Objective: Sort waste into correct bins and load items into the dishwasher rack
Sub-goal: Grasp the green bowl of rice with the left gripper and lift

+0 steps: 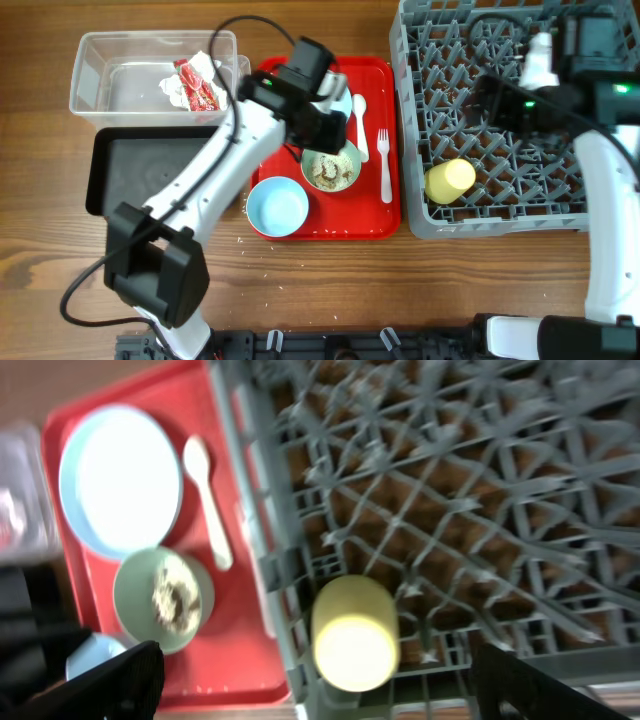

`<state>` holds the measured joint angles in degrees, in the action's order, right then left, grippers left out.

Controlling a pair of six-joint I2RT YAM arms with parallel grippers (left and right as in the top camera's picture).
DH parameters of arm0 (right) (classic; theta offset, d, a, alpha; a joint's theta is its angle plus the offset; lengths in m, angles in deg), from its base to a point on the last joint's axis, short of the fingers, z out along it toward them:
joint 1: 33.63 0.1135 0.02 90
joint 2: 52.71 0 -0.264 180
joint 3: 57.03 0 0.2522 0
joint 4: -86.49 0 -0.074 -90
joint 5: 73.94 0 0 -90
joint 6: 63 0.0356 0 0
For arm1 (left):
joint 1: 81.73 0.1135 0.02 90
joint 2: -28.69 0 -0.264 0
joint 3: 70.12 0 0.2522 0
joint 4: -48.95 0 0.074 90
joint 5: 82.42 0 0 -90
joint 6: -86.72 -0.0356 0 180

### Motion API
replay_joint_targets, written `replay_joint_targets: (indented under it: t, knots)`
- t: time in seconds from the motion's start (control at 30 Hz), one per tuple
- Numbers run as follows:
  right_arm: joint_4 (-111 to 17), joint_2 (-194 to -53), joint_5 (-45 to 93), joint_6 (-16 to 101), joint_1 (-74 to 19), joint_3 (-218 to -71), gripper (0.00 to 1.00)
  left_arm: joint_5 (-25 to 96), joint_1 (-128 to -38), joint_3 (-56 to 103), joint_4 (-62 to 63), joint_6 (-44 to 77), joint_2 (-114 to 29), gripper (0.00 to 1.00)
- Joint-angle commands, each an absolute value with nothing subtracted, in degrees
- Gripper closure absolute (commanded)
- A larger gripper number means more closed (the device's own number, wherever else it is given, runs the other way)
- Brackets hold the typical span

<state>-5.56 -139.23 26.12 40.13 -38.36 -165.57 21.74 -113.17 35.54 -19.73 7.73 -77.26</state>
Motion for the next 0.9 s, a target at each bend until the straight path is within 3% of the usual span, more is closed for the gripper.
replay_joint_targets:
  t: [0.0,0.13,0.23,0.37,0.47,0.57,0.67,0.87]
  knots:
    - [-5.23,-137.62,26.67,38.92,-42.58,-166.84,0.01,18.54,-118.81,36.11,-16.82,12.73,-80.34,0.47]
    - [-4.92,-137.62,26.60,37.44,-43.25,-166.84,0.01,7.90,-123.38,36.11,-14.46,20.93,-86.62,0.43]
    - [-4.90,-137.62,26.47,37.18,-43.25,-166.84,0.01,7.46,-123.79,36.11,-13.65,24.32,-90.55,0.44]
    - [-4.62,-137.62,26.47,36.15,-43.25,-166.84,0.00,7.49,-123.79,36.11,-12.32,24.88,-93.83,0.62]
    - [-4.33,-137.62,26.47,36.13,-43.25,-166.84,0.01,7.49,-123.97,36.11,-12.10,24.86,-94.62,0.86]
    - [-4.22,-137.62,26.45,36.15,-43.25,-166.84,0.00,7.49,-123.92,36.13,-12.12,24.84,-94.42,0.96]
    - [-4.25,-137.62,26.45,36.13,-43.25,-166.84,0.00,7.57,-123.86,37.13,-14.55,24.84,-93.41,0.96]
    - [-4.44,-137.62,26.47,36.15,-43.25,-166.84,0.00,14.13,-118.28,48.43,-32.56,23.42,-83.34,0.96]
